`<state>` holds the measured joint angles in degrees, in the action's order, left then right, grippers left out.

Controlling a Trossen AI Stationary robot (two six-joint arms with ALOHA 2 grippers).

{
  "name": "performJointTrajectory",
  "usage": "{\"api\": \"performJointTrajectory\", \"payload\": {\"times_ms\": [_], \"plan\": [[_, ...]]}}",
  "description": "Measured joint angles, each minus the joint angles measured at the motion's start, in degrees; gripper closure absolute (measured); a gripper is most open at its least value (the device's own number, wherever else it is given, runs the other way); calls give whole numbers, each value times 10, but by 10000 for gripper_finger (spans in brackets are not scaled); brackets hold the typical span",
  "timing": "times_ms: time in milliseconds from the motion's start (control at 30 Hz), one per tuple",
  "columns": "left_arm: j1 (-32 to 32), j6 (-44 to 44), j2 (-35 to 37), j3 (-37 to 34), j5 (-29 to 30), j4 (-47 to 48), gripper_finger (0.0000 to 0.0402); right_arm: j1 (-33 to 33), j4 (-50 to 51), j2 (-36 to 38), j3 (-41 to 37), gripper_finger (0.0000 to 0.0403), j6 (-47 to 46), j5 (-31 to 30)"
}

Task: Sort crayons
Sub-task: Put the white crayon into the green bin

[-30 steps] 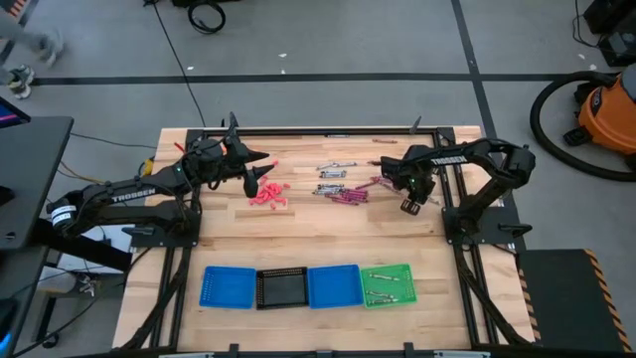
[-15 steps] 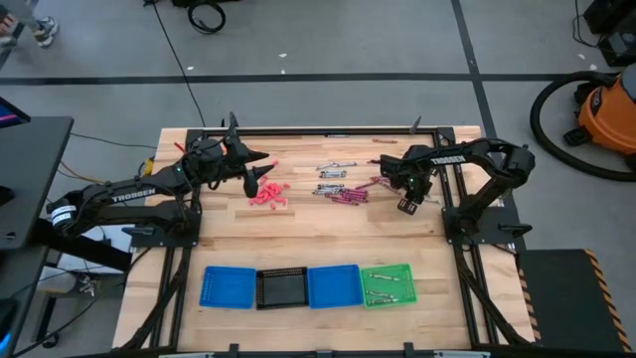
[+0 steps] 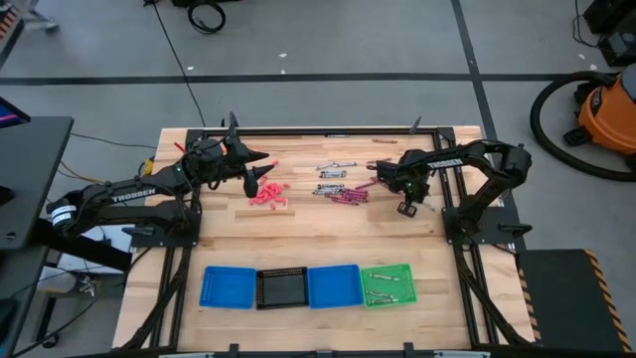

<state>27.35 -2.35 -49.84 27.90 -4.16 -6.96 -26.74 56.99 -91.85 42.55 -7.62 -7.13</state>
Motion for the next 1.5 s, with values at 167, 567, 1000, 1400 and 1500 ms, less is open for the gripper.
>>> {"api": "performJointTrajectory", "payload": {"times_ms": [167, 567, 1000, 1400, 1500], "plan": [[0, 0, 0, 0, 0, 0, 196, 1, 4, -1, 6, 395, 9, 17], [0, 0, 0, 0, 0, 0, 196, 34, 90, -2, 88, 396, -5, 31], [0, 1, 0, 0, 0, 0, 196, 152, 126, -2, 180, 395, -90, 83], [0, 0, 0, 0, 0, 0, 196, 333, 157, -1, 306, 395, -268, 118], [0, 0, 0, 0, 0, 2, 196, 378, 154, -1, 317, 395, -322, 131]]}}
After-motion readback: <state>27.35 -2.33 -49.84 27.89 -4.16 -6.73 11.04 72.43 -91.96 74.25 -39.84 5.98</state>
